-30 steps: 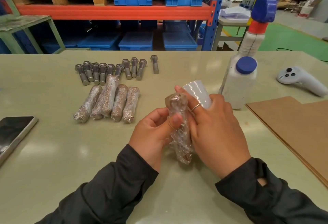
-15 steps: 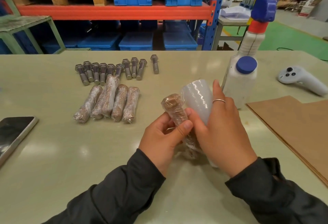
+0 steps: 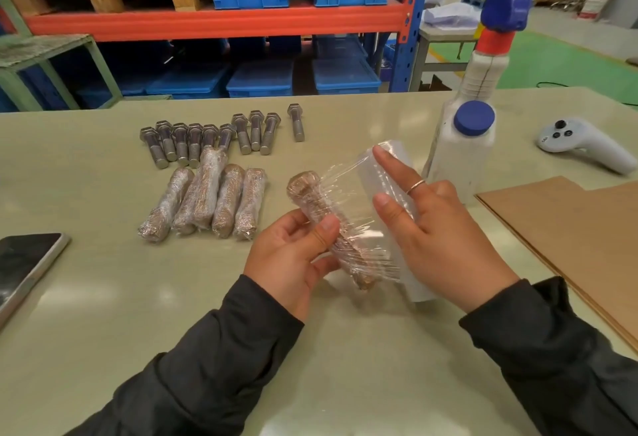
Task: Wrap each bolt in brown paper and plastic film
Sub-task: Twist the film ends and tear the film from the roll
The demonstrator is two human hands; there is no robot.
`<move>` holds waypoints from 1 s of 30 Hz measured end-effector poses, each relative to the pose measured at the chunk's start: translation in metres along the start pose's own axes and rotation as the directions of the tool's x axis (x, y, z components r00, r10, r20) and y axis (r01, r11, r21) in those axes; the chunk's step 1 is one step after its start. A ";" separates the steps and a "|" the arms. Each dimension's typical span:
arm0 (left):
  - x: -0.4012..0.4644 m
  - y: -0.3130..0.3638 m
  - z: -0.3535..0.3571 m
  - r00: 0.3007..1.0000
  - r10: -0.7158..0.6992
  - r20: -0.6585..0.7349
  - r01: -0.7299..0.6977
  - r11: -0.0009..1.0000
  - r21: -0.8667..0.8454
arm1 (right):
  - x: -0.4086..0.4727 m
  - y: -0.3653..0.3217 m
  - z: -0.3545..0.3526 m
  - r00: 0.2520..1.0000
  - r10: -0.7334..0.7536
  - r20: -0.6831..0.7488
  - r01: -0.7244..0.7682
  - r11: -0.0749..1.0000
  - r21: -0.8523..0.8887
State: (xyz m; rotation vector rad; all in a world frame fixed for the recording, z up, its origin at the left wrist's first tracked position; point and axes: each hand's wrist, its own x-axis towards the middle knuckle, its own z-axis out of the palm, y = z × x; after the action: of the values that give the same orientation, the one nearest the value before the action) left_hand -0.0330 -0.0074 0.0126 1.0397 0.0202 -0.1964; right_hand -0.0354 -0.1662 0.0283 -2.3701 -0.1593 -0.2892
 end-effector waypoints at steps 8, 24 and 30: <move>-0.003 0.006 -0.004 0.985 0.017 0.173 -0.019 1.000 0.007 | 0.003 0.001 0.001 0.995 -0.098 -0.029 0.095 0.990 -0.100; -0.002 -0.004 -0.004 0.964 -0.032 0.265 0.056 0.995 -0.083 | -0.010 -0.008 0.018 0.982 -0.187 -0.005 0.173 0.921 -0.349; -0.002 -0.007 -0.006 0.971 -0.002 0.241 0.019 0.998 -0.066 | -0.012 -0.010 0.021 0.978 -0.206 -0.044 0.174 0.908 -0.380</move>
State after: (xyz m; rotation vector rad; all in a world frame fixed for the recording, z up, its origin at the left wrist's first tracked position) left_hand -0.0361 -0.0051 0.0040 0.9424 -0.1862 -0.3283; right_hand -0.0459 -0.1451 0.0173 -2.7199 -0.3219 -0.5545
